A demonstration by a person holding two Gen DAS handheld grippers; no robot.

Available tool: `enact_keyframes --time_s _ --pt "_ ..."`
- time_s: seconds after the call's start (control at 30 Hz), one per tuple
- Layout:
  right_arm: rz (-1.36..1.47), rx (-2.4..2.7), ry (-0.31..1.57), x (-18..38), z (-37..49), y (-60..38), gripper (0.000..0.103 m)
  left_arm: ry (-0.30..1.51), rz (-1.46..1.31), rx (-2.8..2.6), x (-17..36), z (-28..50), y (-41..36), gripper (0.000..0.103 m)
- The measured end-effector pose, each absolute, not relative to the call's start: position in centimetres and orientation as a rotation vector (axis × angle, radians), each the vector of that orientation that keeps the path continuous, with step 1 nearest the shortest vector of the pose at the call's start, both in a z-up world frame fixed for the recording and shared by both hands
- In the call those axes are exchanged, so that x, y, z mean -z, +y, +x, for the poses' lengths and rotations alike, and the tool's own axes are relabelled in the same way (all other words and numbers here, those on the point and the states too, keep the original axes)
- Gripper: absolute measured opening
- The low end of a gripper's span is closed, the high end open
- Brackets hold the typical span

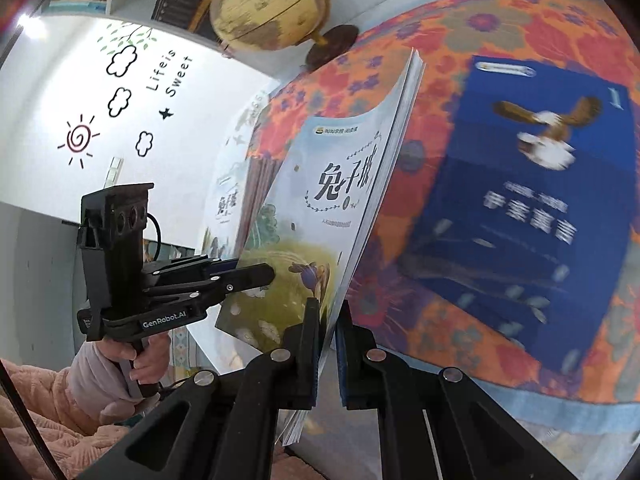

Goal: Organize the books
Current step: 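Lower the rabbit book against the standing books with both tools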

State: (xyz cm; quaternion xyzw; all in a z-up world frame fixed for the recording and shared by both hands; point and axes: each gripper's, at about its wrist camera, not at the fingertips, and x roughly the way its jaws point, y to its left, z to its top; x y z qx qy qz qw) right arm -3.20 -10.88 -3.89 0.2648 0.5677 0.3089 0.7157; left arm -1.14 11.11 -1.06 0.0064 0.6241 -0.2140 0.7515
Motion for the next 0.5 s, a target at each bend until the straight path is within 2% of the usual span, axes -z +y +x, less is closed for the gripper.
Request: enact_keyframes --time_s 0.5 --pt "0.516 -0.774 1.28 2.5 -0.1 -2.5 0.007 1.329 -0.04 0.37 -0.6 -0.2 20.0 0.016"
